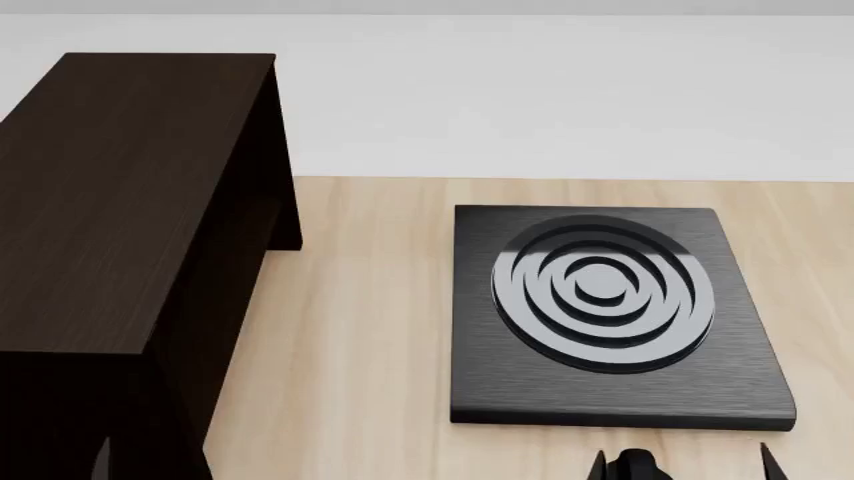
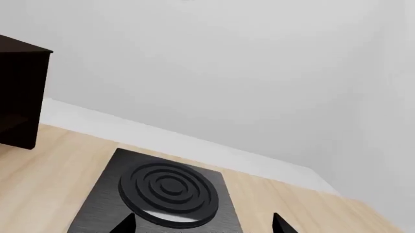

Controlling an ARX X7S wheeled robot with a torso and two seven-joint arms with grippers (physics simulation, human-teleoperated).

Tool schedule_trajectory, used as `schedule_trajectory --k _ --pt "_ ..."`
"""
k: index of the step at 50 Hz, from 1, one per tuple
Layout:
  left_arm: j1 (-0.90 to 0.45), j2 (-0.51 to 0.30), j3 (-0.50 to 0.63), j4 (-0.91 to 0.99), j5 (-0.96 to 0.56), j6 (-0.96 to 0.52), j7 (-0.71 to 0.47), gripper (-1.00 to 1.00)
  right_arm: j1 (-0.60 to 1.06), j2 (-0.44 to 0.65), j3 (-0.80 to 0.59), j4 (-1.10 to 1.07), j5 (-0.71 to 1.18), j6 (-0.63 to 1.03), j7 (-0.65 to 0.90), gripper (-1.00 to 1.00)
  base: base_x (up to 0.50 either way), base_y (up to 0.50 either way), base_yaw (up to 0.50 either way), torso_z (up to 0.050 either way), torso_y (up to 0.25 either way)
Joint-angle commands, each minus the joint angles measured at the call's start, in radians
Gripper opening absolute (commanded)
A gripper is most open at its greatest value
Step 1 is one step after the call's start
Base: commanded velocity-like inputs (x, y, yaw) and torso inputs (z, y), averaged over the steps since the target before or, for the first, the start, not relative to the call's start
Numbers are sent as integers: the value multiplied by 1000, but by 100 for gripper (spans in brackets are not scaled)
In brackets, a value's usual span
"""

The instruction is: Put the frying pan under the cabinet shelf.

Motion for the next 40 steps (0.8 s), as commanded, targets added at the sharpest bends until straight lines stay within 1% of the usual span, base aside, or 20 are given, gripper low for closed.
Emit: schedule_trajectory --k 1,3,5,17,21,26,31,34,37,38,40 --pt "-16 70 -35 10 106 6 129 100 -29 -226 90 -52 -324 -11 -328 100 0 0 0 0 0" --pt "-17 70 -35 10 107 6 129 100 -26 -286 120 -52 -388 -38 -408 100 0 0 0 0 0" --pt "-14 70 -35 10 106 9 128 100 -24 -315 131 -52 -419 -52 -442 100 0 0 0 0 0" --pt "-25 70 -23 10 134 5 140 100 -21 -320 121 -53 -462 -49 -443 100 0 0 0 0 0" --pt "-51 70 -13 10 165 -17 163 100 -26 -320 159 -53 -464 -45 -444 100 0 0 0 0 0" --pt "-101 70 11 10 222 -59 200 100 -53 -320 237 -53 -447 -50 -438 100 0 0 0 0 0" --pt "-135 70 46 10 280 -99 232 100 -68 -320 276 -53 -461 -45 -451 100 0 0 0 0 0" --pt "-186 70 73 10 345 -155 291 100 -60 -320 305 -53 -472 -37 -482 100 0 0 0 0 0" --pt "-288 70 115 10 453 -267 406 100 -38 -320 324 -53 -499 -17 -517 100 0 0 0 0 0" --pt "-332 70 150 10 524 -320 469 100 -30 -320 325 -53 -517 -6 -533 100 0 0 0 0 0" --pt "-452 70 259 10 737 -463 645 100 -12 -320 338 -53 -532 7 -555 100 0 0 0 0 0"
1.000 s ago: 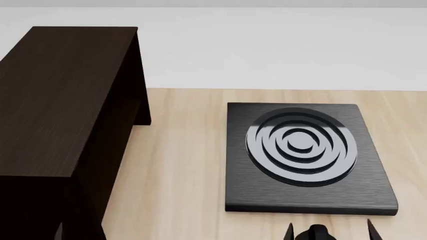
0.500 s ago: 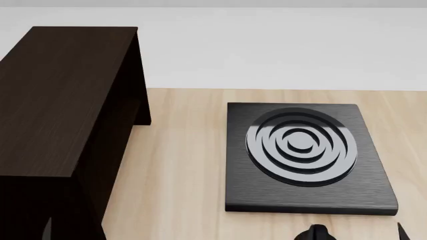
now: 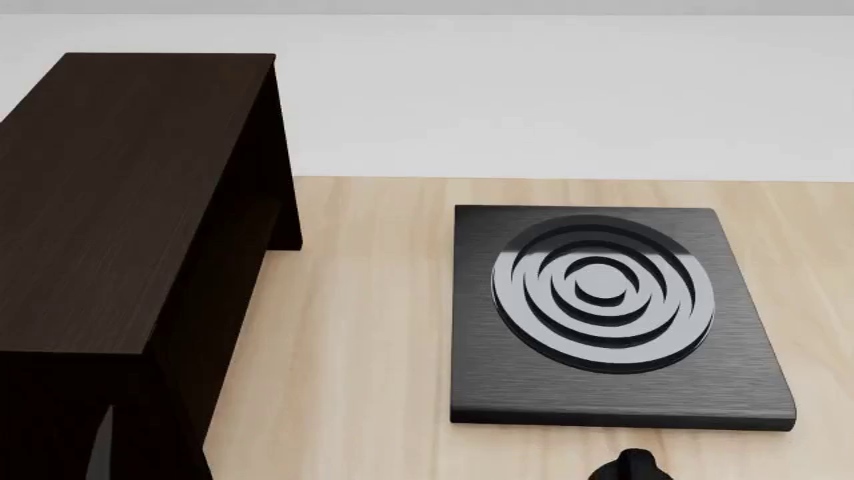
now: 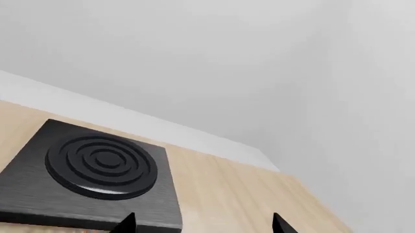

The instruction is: Put the frying pan under the cabinet shelf.

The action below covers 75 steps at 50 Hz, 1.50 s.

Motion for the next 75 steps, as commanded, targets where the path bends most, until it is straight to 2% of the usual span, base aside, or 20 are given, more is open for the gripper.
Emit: schedule_trajectory --k 1,2,3,10,12,17,24,28,38,43,53,63,75 --pt "-324 1 268 0 555 -376 463 100 39 -7 79 -1 -73 46 -97 100 0 0 0 0 0" --pt "-362 1 319 0 679 -420 562 100 50 -7 81 -1 -86 55 -108 100 0 0 0 0 0" --pt "-376 0 341 0 735 -437 604 100 54 -7 82 -1 -88 57 -112 100 0 0 0 0 0" --pt "-471 -1 388 -22 1042 -500 963 100 97 -7 112 -1 -134 95 -177 100 0 0 0 0 0" --pt "-486 -1 414 -29 1117 -520 1035 100 106 -7 126 -1 -145 103 -199 100 0 0 0 0 0" --pt "-449 1 459 -1 1147 -538 1039 100 123 -7 175 -1 -169 119 -252 100 0 0 0 0 0" --pt "-428 1 628 0 1268 -606 1040 100 134 -7 240 -1 -164 130 -291 100 0 0 0 0 0" --pt "-431 1 662 0 1298 -610 1040 100 138 -7 240 -1 -190 148 -313 100 0 0 0 0 0" --pt "-442 1 642 0 1282 -604 1040 100 162 5 290 4 -246 219 -390 100 0 0 0 0 0" --pt "-450 1 590 0 1236 -590 1040 100 129 -3 328 1 -237 217 -404 100 0 0 0 0 0" --pt "-449 1 575 0 1217 -588 1040 100 70 9 379 5 -209 237 -410 100 0 0 0 0 0" --pt "-453 1 551 0 1190 -585 1039 100 85 -2 417 1 -345 229 -565 100 0 0 0 0 0" --pt "-459 1 537 0 1170 -586 1039 100 3 6 422 23 -267 243 -502 100 0 0 0 0 0"
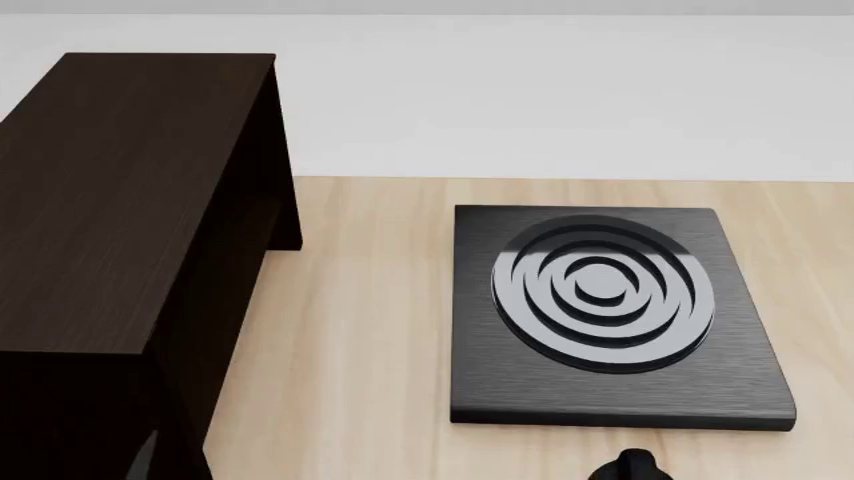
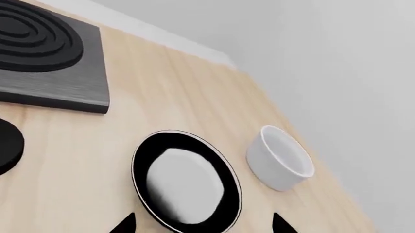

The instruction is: Put the frying pan under the cabinet shelf.

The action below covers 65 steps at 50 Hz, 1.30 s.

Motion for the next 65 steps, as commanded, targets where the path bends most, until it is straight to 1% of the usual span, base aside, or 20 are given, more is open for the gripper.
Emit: schedule_trajectory --k 1,6,11,19,25,33,44,50,56,60,65 --pt "-3 0 -8 0 -13 0 1 100 -56 7 12 28 39 11 23 100 0 0 0 0 0" --pt "-4 0 -23 0 -26 8 1 100 -88 4 18 66 108 -5 83 100 0 0 0 0 0" --pt "-3 0 -14 0 -17 10 1 100 -104 7 24 101 171 -17 138 100 0 0 0 0 0" --pt "10 0 -2 0 -8 21 1 100 -128 17 39 142 243 -22 187 100 0 0 0 0 0" --pt "11 0 -15 -6 -23 51 1 100 -144 19 48 173 284 -40 220 100 0 0 0 0 0" --pt "18 0 -6 -16 -26 69 1 100 -151 35 81 184 323 -30 226 100 0 0 0 0 0" --pt "-15 0 16 -58 -32 63 1 100 -158 37 189 214 409 -49 233 100 0 0 0 0 0" --pt "-7 0 16 -53 -34 73 1 100 -166 36 243 227 454 -63 231 100 0 0 0 0 0" --pt "-8 0 22 -49 -35 79 1 100 -169 37 255 266 484 -81 239 100 0 0 0 0 0" --pt "-33 0 59 -79 -18 51 1 100 -163 43 257 293 501 -82 242 100 0 0 0 0 0" --pt "-49 0 72 -99 -15 34 1 100 -155 45 261 339 523 -98 254 100 0 0 0 0 0"
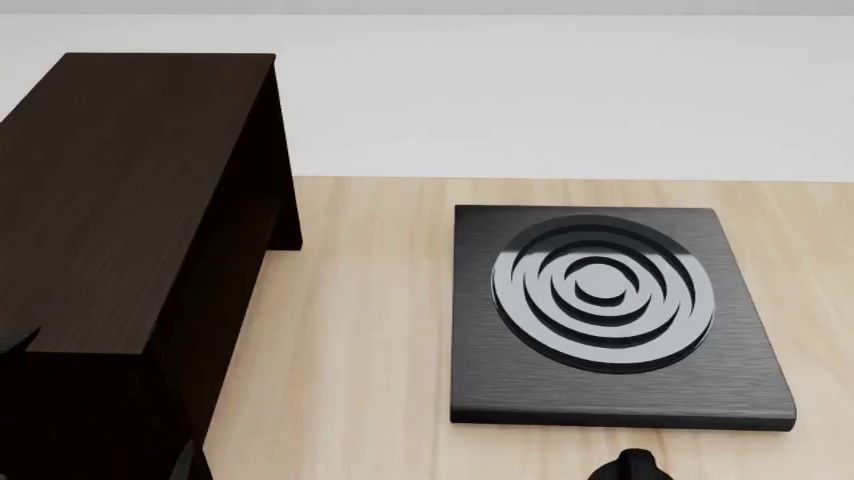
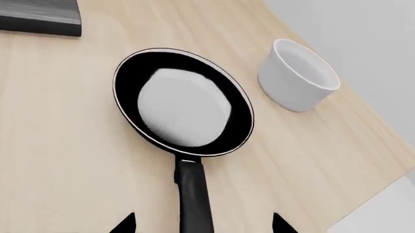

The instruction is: Put the frying pan under the cabinet shelf.

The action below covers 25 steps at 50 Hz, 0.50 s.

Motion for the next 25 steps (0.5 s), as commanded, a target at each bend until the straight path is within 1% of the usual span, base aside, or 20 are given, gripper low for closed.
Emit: schedule_trajectory --k 1,9,12,25 --pt "-29 0 36 -36 11 -29 0 100 7 5 22 88 57 -32 21 100 0 0 0 0 0" --pt "-28 0 52 -33 24 -40 0 100 33 35 -8 141 61 -16 32 100 0 0 0 0 0" --pt "-20 0 53 -26 28 -34 0 100 41 42 0 164 73 -18 32 100 0 0 0 0 0" --pt "-6 0 54 -11 29 -23 0 100 23 46 102 224 132 -49 30 100 0 0 0 0 0"
